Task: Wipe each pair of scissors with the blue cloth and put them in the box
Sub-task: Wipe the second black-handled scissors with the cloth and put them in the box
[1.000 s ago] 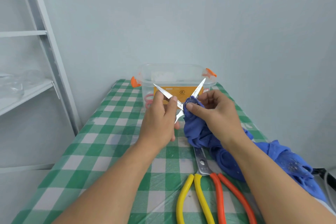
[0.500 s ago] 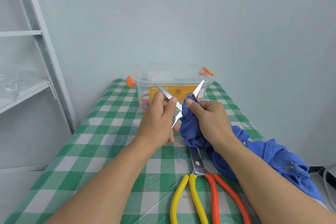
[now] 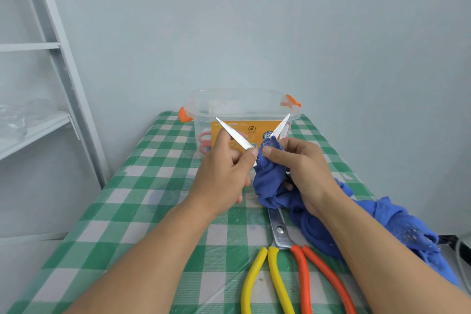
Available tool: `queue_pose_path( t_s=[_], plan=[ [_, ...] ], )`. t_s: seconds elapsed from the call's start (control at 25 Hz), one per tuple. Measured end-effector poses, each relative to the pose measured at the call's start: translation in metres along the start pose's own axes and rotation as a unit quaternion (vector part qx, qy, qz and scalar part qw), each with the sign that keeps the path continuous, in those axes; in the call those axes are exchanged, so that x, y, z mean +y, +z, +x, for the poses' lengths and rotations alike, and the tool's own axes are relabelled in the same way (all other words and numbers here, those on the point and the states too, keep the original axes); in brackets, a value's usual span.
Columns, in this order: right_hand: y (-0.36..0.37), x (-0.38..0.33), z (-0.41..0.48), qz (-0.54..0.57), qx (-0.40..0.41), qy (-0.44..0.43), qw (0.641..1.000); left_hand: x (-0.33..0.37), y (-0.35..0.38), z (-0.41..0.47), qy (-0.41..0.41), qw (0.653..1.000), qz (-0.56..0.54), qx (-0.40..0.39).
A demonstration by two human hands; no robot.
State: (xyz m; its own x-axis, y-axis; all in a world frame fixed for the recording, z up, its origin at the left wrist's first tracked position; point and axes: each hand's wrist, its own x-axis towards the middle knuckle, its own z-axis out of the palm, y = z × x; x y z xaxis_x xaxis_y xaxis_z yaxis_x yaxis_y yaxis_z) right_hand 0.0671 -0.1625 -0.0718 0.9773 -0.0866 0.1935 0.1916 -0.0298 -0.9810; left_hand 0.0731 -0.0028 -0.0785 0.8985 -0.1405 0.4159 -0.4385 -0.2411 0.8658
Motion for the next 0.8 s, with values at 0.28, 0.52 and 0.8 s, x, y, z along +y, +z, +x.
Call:
queue_pose_path(
  t_s=[0.28,0.52,0.8],
  plan=[
    [0.009,0.003,0.000,-0.034,0.032,-0.018,0.999,0.002,0.000,0.001,-0.002,1.000,0.011,-0.008],
    [0.007,0.004,-0.003,-0.047,0.028,-0.028,0.998,0.000,-0.001,0.000,-0.029,1.000,0.007,-0.010],
    [0.001,0.012,0.002,-0.130,0.029,-0.128,0.983,0.002,-0.003,0.004,-0.179,0.974,-0.113,-0.075]
  ],
)
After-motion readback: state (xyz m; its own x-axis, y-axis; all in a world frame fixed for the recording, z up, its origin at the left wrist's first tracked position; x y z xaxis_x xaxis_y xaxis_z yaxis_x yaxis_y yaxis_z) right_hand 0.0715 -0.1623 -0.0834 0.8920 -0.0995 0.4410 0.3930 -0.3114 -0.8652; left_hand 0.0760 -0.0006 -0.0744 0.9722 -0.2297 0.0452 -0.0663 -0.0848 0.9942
